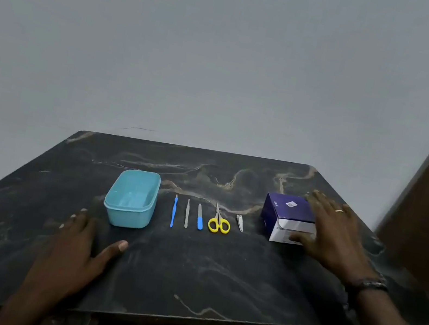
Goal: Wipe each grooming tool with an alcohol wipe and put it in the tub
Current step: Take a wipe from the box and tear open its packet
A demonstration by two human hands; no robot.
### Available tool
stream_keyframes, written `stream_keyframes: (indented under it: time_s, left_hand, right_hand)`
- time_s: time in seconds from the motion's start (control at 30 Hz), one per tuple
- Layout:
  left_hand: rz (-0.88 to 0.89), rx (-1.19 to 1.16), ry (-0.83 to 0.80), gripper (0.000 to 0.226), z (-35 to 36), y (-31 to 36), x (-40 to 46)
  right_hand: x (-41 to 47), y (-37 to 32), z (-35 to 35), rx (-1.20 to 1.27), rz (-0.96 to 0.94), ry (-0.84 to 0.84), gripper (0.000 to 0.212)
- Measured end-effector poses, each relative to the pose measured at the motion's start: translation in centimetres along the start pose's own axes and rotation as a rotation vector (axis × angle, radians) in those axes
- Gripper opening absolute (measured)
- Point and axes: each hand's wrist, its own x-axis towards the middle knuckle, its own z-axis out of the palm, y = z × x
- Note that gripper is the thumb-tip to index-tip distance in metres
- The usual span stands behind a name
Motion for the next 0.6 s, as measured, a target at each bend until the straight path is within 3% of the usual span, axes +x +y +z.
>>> stream_keyframes:
  time_s: [0.2,0.43,0.6]
  left_hand:
    - [0.08,0.047,0.041,0.079,0.5,-0.6,0.6]
    - [0.091,0.048,0.028,0.08,0.5,-0.5,0.7]
    - [0.082,0.032,0.029,0.086,0.6,-0.5,0.7]
  right_hand:
    - [1.0,0.7,0.6,-0.146,-0.093,-0.043,0.078]
    - [0.8,1.1,0.6,-0.205,-0.225,0.187,0.05]
    - [1.7,0.6,-0.1,-0.099,-0.144,0.384,0.029]
